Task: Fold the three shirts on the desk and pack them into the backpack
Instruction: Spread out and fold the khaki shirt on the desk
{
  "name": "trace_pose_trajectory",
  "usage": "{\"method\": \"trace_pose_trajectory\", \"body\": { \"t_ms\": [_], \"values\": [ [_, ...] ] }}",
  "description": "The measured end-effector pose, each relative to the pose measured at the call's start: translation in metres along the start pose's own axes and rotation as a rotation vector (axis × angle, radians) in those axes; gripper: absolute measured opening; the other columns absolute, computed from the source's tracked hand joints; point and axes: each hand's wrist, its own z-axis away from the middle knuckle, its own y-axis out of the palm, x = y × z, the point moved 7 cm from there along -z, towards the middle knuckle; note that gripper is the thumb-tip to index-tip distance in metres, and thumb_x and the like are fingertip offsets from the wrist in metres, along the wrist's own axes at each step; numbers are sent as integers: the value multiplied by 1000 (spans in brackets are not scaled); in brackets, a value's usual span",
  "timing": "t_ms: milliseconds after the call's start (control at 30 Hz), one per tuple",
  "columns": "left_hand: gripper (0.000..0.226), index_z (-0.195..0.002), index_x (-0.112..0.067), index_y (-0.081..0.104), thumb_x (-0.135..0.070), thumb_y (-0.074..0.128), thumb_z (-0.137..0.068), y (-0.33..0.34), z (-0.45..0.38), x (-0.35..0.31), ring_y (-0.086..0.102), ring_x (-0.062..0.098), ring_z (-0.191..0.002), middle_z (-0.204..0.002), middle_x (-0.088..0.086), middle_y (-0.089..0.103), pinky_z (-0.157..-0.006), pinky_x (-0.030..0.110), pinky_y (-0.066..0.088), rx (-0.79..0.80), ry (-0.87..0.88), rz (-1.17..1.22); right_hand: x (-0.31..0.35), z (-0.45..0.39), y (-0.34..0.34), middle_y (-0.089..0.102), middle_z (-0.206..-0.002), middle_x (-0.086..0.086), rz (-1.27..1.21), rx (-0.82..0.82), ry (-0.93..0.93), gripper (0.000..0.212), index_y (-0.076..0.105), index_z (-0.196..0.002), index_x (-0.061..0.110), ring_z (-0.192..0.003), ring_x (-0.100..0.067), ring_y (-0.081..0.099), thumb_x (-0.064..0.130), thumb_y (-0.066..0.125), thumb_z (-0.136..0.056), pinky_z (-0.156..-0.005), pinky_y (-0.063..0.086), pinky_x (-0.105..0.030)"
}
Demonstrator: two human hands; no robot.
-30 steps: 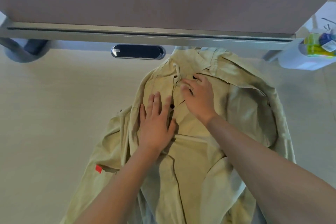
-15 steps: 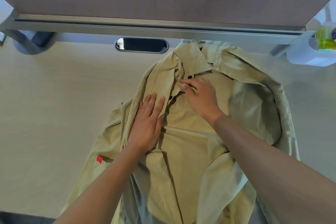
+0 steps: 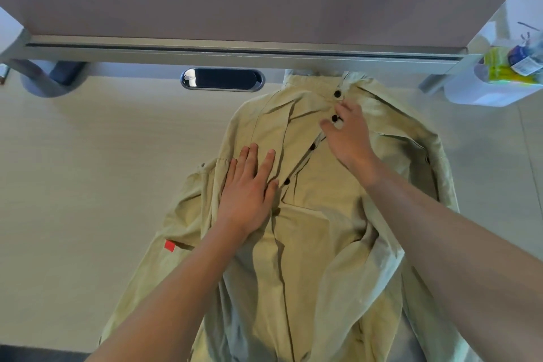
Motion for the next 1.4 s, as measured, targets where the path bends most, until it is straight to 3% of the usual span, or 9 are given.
{"method": "trace_pose_trajectory", "body": {
  "t_ms": [100, 233, 300, 400, 633, 867, 1067, 1233, 1400],
  "values": [
    [63, -166, -34, 4, -52, 23, -109, 4, 2, -3, -12, 21, -160, -174, 6, -6, -130, 46, 0, 36, -14, -4, -4, 23, 16, 31, -167, 0, 88, 64, -53, 49, 53, -150, 34, -154, -21, 29, 41, 58, -101, -126, 28, -43],
    [64, -166, -33, 7, -54, 24, -108, 0, 19, -14, -7, 24, -161, -174, 8, -1, -130, 49, 6, -3, -20, 0, -16, 74, 33, 52, -150, 7, 95, 14, -76, 41, 63, -134, 41, -141, -15, 47, 51, 48, -98, -118, 40, -45],
    [63, -166, -33, 8, -50, 28, -108, 1, 29, -23, -7, 25, -161, -174, 9, 0, -129, 51, 7, -9, 2, -31, -18, 93, 39, 58, -139, 15, 58, 14, -93, 35, 65, -131, 42, -132, -7, 52, 46, 47, -101, -115, 44, -41],
    [64, -166, -32, 9, -43, 34, -108, 6, 44, -26, -5, 28, -161, -174, 10, 2, -128, 54, 10, -8, 4, -57, -13, 111, 51, 63, -126, 19, 50, 116, -120, 32, 69, -128, 41, -122, -4, 55, 34, 47, -105, -110, 46, -39],
    [68, -166, -29, 16, -25, 42, -102, 3, 66, 5, 6, 34, -160, -172, 16, 10, -129, 49, 16, -66, -41, -4, -5, 118, 69, 71, -125, 24, 17, 327, 21, 33, 71, -103, 62, -122, -5, 61, 51, 42, -92, -107, 51, -40],
    [69, -166, -34, 14, -24, 41, -104, -2, 71, 20, 2, 28, -160, -173, 12, 7, -129, 42, 14, -47, -46, 93, -6, 139, 78, 69, -126, 21, -158, 320, 58, 32, 78, -109, 47, -123, -3, 59, 35, 49, -100, -114, 45, -37],
    [68, -165, -35, 13, -23, 43, -105, -1, 72, 21, 2, 27, -160, -173, 11, 7, -129, 43, 17, -49, -52, 104, -4, 161, 93, 66, -136, 19, -76, 464, -60, 34, 75, -123, 41, -133, -3, 54, 32, 51, -100, -118, 41, -40],
    [62, -165, -31, 16, -25, 38, -107, -1, 76, 21, 5, 29, -160, -172, 15, 13, -129, 43, 16, -75, -42, 113, 0, 167, 95, 59, -147, 16, 4, 430, -126, 40, 69, -136, 35, -141, -6, 47, 37, 58, -98, -123, 35, -41],
    [63, -165, -32, 19, -30, 43, -107, -1, 83, 20, 7, 27, -160, -172, 12, 15, -128, 40, 16, -91, -58, 150, 4, 178, 92, 50, -153, 16, -51, 412, -114, 44, 63, -144, 32, -145, -5, 40, 24, 65, -100, -125, 30, -35]
  ]
}}
